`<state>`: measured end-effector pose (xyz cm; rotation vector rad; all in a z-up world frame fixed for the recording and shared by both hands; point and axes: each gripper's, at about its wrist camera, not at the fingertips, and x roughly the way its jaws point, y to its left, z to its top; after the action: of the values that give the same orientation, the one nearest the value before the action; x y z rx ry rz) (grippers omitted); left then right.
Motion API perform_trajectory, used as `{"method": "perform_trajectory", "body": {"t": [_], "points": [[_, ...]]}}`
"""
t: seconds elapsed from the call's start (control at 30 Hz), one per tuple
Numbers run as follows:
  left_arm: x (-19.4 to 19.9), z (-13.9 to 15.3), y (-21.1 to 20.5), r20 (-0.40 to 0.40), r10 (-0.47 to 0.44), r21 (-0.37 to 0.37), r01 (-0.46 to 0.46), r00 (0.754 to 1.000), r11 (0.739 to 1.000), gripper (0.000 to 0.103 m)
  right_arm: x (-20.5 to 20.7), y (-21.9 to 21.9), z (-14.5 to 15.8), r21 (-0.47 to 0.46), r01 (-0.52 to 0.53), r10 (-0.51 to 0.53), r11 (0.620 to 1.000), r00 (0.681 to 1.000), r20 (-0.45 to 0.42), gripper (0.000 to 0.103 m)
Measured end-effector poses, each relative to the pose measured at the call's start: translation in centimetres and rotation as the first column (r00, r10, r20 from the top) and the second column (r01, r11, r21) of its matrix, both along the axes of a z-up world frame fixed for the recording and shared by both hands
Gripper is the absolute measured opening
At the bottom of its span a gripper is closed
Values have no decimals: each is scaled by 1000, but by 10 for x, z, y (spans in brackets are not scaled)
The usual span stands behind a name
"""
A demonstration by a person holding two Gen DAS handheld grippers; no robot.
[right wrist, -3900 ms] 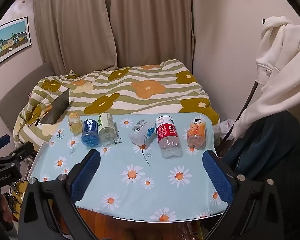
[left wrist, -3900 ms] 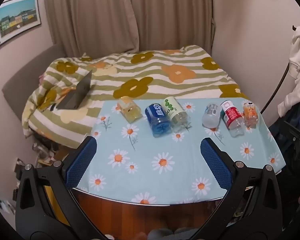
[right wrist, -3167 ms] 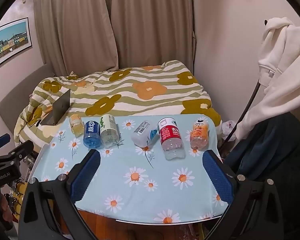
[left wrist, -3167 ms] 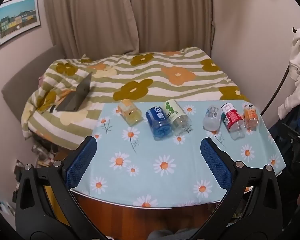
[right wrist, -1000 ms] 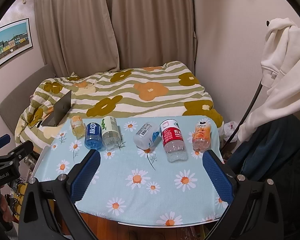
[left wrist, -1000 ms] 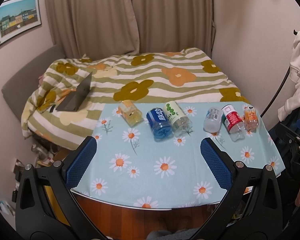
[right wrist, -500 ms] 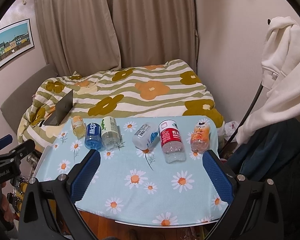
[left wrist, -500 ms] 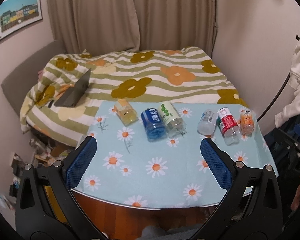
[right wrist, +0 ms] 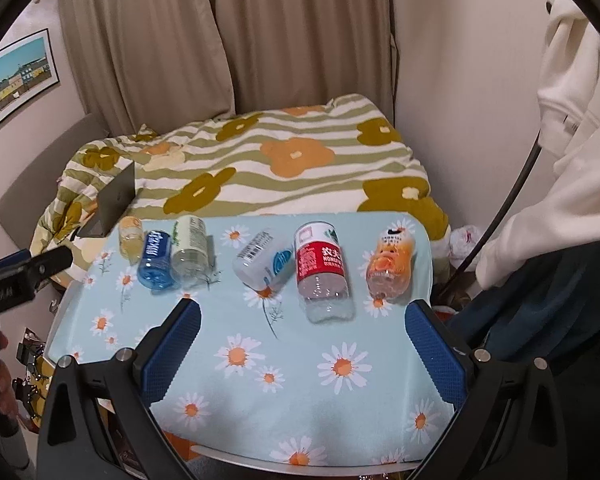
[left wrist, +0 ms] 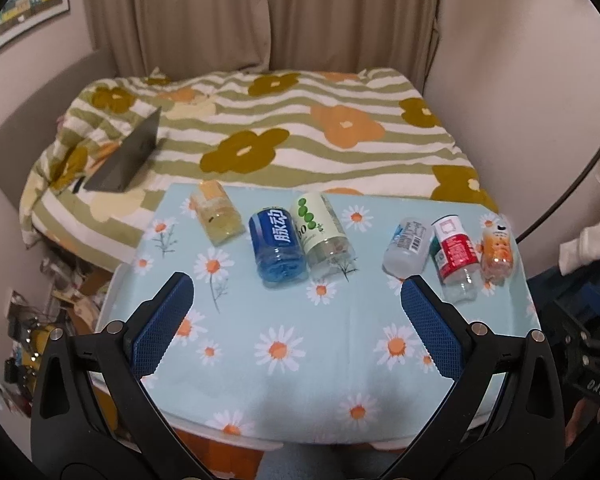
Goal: Flip cup upright
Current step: 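Move the right tool toward the blue cup lying on its side, then close the right tool's fingers around the blue cup's body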
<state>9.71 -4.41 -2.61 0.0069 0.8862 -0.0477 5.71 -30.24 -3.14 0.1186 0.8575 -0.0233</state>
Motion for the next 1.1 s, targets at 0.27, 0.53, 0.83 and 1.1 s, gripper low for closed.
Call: {"method": "perform_trajectory", "body": {"t": [0.27, 0.53, 0.83, 1.1], "points": [[66, -45, 22, -115, 2, -54, -8, 993, 998, 103, 38, -9, -31, 18, 51, -50, 999, 997, -56, 102], [124, -93, 43, -251, 0, -91, -23, 968, 996, 103, 92, 4, -54, 35, 87, -83, 996, 992, -100, 102], [162, -154, 53, -399, -5, -146, -58, 917, 988, 103, 133, 22, -79, 43, 90, -83, 995, 988, -129, 102], [174, -179, 57, -451, 8, -170, -95, 893, 981, 97, 148, 30, -94, 44, 85, -76, 995, 982, -171, 102]]}}
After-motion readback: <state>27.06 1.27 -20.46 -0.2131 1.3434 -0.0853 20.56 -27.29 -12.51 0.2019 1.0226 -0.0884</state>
